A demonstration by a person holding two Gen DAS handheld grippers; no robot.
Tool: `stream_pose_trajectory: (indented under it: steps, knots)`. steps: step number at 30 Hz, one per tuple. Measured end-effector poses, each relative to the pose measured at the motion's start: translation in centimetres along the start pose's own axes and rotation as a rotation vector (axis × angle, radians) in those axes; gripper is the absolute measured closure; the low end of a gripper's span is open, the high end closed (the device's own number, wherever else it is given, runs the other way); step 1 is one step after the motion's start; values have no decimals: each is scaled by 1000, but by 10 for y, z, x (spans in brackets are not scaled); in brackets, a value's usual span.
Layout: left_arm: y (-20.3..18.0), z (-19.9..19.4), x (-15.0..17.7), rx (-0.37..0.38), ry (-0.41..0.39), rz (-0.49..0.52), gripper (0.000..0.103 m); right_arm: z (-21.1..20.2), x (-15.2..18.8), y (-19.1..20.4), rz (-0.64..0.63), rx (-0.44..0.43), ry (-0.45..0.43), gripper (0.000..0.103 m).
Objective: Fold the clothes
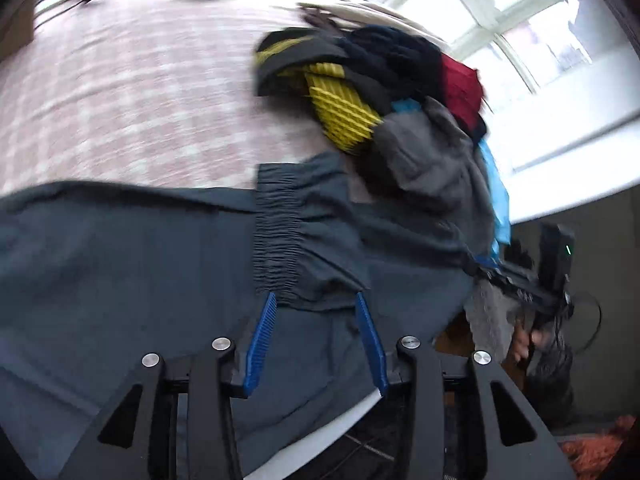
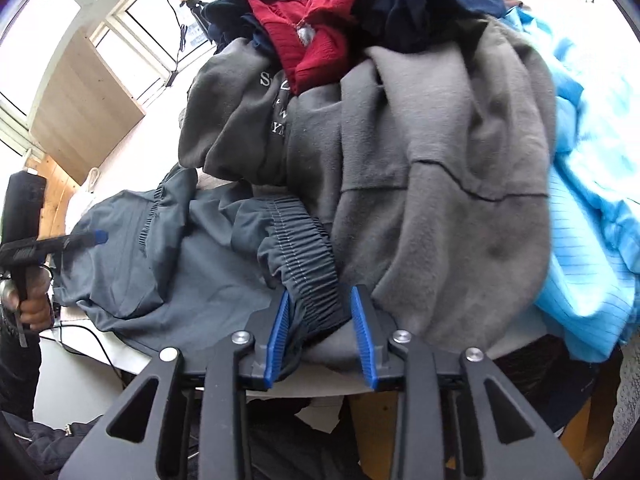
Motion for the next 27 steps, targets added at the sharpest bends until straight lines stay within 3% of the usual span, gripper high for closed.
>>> stream_pose_trajectory:
  steps: [3, 8, 10, 11, 15, 17, 18, 19, 20, 22, 24, 27]
  knots:
    - [14, 23, -9, -7, 11, -90, 62, -5, 5, -1, 4, 0, -6, 64]
    - [-4, 53, -11, -12, 27, -50, 59, -2, 6, -4, 15, -12, 3, 62]
    - [-19, 59, -10, -26, 11, 9, 72, 8, 1, -1, 26, -13, 3, 61]
    - [-28, 61, -8, -5, 22, 36, 95, 5, 0, -1, 25, -13, -7, 61]
    - [-94, 56, 10, 144, 62, 172, 101, -9, -3, -1, 23, -12, -45, 61]
    - [-140, 57, 31, 224, 123, 276, 95, -16, -4, 0, 22, -12, -64, 60]
    - [-161, 57, 43, 252, 158, 332, 83, -19, -5, 0, 22, -12, -74, 59]
    - [-179, 57, 53, 265, 182, 387, 78, -23, -6, 0, 21, -12, -83, 59]
    - [-185, 53, 60, 239, 173, 433, 69, -26, -6, 0, 21, -12, -93, 59]
    - [-180, 41, 64, 159, 117, 471, 66, -33, -8, 0, 20, -12, -112, 59]
    - [-157, 27, 60, 89, 58, 439, 58, -40, -9, 0, 19, -12, -131, 56]
    - [-104, 16, 52, 38, 31, 290, 56, -34, -17, 25, -4, -152, -105, 55]
Point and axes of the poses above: each gripper's, at about its wrist camera, not at the fingertips, and z roughly the way its jaws point, y to its left, x to its underside, the point moved 3 cm from there along z, roughly the way its jaws point, and after that the axes turned 6 degrees about -z, right-handed, at the moved point
